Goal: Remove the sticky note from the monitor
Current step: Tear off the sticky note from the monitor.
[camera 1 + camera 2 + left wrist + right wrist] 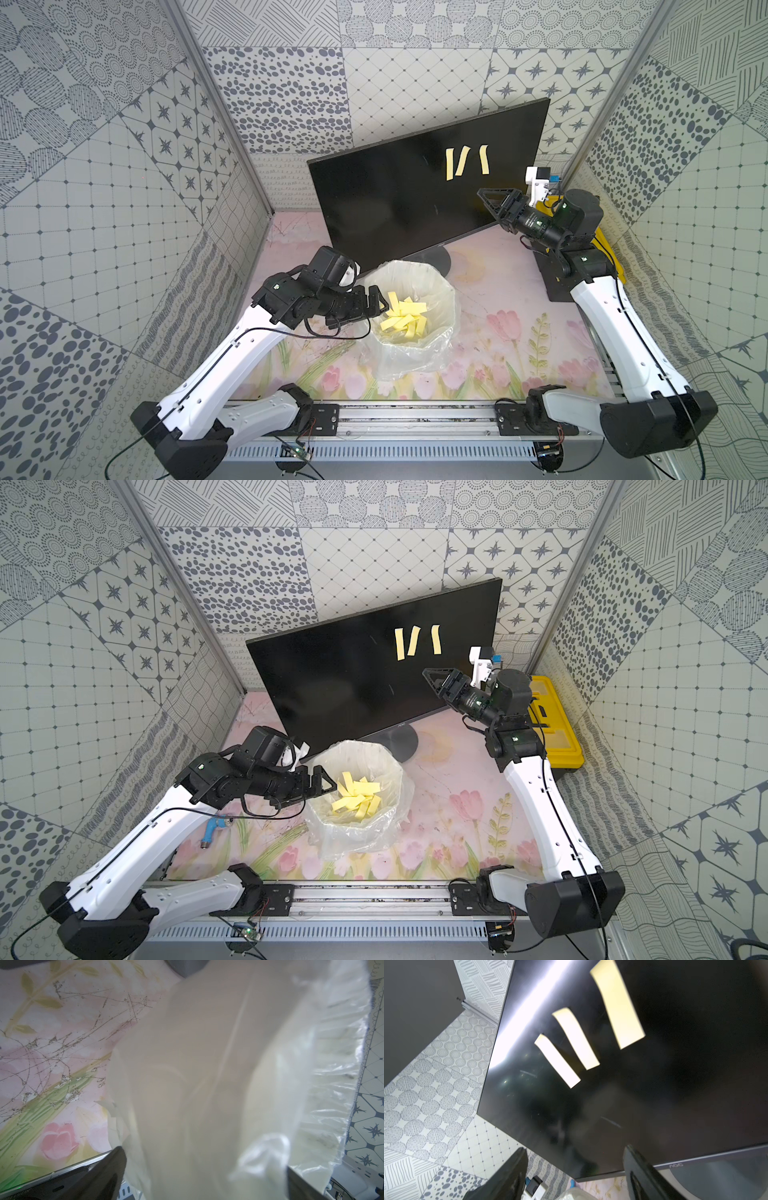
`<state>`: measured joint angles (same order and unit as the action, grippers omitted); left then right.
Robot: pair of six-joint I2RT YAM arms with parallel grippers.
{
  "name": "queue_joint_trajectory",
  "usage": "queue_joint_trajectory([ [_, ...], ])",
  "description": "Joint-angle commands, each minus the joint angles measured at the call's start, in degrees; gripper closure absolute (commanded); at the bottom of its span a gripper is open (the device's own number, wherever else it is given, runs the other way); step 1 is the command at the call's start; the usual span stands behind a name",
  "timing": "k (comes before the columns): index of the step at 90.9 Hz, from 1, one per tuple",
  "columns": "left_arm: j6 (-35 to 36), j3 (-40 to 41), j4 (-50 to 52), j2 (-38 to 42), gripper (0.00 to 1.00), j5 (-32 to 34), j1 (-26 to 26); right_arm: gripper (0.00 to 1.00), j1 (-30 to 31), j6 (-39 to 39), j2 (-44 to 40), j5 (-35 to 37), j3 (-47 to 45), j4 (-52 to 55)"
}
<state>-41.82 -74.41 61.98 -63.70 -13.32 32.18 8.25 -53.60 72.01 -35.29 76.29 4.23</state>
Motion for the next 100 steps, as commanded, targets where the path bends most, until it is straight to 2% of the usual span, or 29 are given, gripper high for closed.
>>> queue_joint_trajectory([
  [1, 1.0, -0.7, -1.5, -0.2, 0.01, -0.2, 0.6, 0.23, -2.0, -7.2, 3.0, -0.2, -0.7, -12.0],
  [32, 0.7, -0.2, -1.9, -0.3, 0.01, -0.3, 0.6, 0.23, -4.9, -12.3, 10.4, 1.3, 3.2, -19.6],
  [71, 0.8, 0.2, -2.2, -0.3, 0.01, -0.2, 0.6, 0.26, -4.9, -15.5, 16.2, -0.8, 8.3, -22.9],
  [100, 0.7, 0.2, -2.4, -0.5, 0.01, -0.3, 0.6, 0.38, -4.0, -15.7, 18.3, -2.9, 11.9, -22.4],
])
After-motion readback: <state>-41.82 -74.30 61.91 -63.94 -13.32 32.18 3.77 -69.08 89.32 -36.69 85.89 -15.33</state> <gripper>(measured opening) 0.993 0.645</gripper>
